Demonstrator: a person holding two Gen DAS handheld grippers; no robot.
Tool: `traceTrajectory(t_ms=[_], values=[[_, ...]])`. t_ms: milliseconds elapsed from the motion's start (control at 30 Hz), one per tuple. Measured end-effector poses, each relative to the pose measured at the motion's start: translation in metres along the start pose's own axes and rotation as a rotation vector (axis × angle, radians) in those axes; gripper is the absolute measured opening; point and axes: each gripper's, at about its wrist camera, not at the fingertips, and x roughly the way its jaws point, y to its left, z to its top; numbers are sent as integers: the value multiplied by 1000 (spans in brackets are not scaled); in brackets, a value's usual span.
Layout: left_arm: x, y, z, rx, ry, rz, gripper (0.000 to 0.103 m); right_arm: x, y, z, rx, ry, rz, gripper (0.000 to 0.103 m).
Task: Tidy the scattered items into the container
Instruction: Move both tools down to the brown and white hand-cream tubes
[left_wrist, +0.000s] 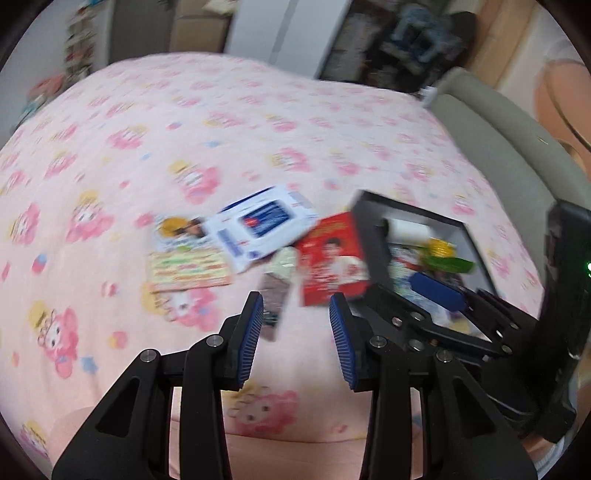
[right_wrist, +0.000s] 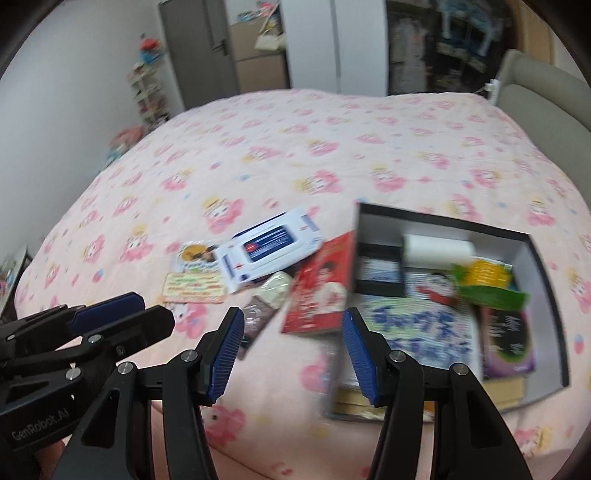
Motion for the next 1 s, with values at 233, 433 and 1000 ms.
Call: traceTrajectory(t_ms=[233, 433, 1000], values=[[76, 55, -7, -205, 151, 39, 35, 67, 27, 1, -63, 138, -16, 52], [106, 75, -1, -339, 208, -53, 35, 89, 43, -14, -157, 142, -103, 55], [124, 83, -13, -419, 317, -86, 35, 151, 30, -32, 43, 287, 176, 54]])
